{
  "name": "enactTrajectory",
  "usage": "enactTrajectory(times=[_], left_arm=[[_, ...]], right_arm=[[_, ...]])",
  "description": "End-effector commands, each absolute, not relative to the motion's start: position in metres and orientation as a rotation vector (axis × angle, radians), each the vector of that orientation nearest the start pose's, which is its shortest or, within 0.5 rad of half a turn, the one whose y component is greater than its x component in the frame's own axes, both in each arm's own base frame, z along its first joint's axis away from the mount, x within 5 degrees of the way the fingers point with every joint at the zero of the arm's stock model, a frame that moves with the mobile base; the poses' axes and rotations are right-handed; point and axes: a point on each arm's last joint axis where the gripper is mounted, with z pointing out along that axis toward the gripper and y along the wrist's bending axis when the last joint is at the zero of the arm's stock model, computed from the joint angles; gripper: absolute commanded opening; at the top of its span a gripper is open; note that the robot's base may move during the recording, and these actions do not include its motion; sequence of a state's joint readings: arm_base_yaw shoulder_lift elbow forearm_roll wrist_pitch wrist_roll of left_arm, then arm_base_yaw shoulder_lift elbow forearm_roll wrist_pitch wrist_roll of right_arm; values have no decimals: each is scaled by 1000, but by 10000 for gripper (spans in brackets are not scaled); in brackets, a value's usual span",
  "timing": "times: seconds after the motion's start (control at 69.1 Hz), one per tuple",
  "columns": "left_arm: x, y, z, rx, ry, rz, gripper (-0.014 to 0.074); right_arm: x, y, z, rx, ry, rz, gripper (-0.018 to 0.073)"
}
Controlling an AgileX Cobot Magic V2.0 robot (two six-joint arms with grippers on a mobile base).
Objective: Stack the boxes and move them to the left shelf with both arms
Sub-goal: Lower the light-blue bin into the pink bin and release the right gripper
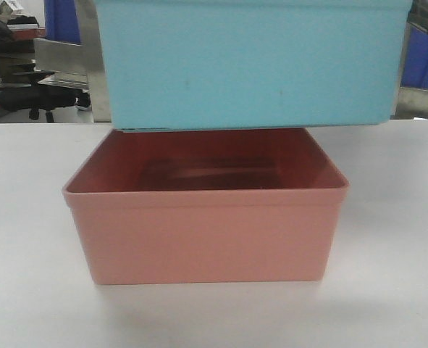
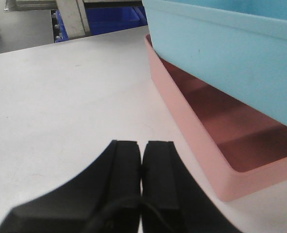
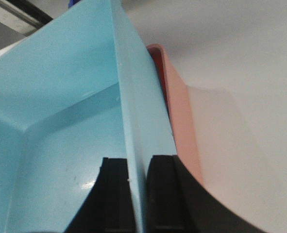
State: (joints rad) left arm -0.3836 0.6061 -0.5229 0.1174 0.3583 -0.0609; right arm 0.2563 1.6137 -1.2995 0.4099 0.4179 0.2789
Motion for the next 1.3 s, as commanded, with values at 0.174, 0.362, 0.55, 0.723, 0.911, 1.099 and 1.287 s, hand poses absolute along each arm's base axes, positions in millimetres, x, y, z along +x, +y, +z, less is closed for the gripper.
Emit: enactTrajectory(times=[0.174, 0.362, 0.55, 0.723, 0.911, 1.099, 1.287], left_arm=[[120, -46, 323, 382, 1779, -207, -8], [120, -46, 323, 382, 1779, -207, -7], [120, -46, 323, 382, 1779, -207, -7], [120, -46, 323, 382, 1779, -207, -8], [120, -46, 323, 382, 1779, -207, -8], [120, -46, 323, 382, 1779, -207, -8], [120, -46, 323, 382, 1779, -207, -7]], right_arm=[[358, 107, 358, 549, 1972, 886, 37], [362, 112, 349, 565, 1999, 894, 37], [369, 118, 333, 563, 2051, 880, 37], [372, 117, 324, 494, 2087, 797, 37], [373, 114, 323, 348, 2104, 652, 37], [374, 111, 322, 255, 2107, 559, 37], [376, 111, 325, 256, 2061, 565, 37]])
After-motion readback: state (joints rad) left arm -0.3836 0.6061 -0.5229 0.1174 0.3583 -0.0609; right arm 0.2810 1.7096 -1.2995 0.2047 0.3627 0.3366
